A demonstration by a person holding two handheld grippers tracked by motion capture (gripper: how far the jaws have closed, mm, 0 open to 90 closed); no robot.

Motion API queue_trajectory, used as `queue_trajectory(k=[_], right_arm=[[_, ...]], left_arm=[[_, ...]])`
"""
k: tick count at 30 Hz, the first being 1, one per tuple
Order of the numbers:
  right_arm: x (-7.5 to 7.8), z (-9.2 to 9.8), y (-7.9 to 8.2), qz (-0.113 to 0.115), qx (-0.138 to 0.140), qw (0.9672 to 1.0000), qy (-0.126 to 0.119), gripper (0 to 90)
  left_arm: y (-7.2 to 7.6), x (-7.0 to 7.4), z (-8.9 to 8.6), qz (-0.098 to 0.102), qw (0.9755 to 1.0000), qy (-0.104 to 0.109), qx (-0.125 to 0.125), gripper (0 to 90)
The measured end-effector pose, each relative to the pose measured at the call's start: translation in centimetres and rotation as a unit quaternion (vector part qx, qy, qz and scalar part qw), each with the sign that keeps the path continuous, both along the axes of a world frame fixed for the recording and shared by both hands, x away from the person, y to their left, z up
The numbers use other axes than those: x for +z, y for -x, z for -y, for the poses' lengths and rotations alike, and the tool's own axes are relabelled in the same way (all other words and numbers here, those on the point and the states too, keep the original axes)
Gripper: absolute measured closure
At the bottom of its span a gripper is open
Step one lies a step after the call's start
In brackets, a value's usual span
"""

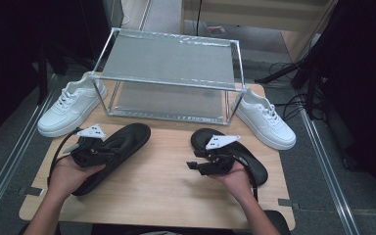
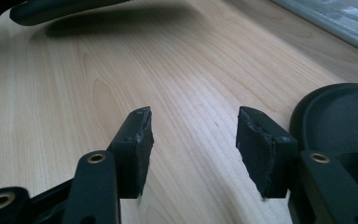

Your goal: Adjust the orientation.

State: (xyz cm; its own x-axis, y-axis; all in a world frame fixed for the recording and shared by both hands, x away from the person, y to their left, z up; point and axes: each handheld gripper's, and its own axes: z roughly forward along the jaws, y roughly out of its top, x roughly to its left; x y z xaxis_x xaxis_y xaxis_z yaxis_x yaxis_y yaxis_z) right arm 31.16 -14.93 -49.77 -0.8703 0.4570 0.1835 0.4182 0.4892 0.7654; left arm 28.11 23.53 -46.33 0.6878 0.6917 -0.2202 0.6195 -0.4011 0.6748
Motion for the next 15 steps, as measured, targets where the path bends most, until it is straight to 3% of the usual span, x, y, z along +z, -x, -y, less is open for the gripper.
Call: queue_trajectory(k=[6,15], right_arm=[[0.0,-0.5,0.8,0.005,0.008,1.0000,0.003,46.8],[-0.2,-0.5,1.4,0.001,-0.010,0.9999,-0.006,46.8]], left_arm=[[-0.8,0.1,1.8,-0.008,0.9997,0.003,-0.021,82.6],[-1.9,-0.4,4.3,-0.022,0.9991,-0.004,-0.036,82.7]])
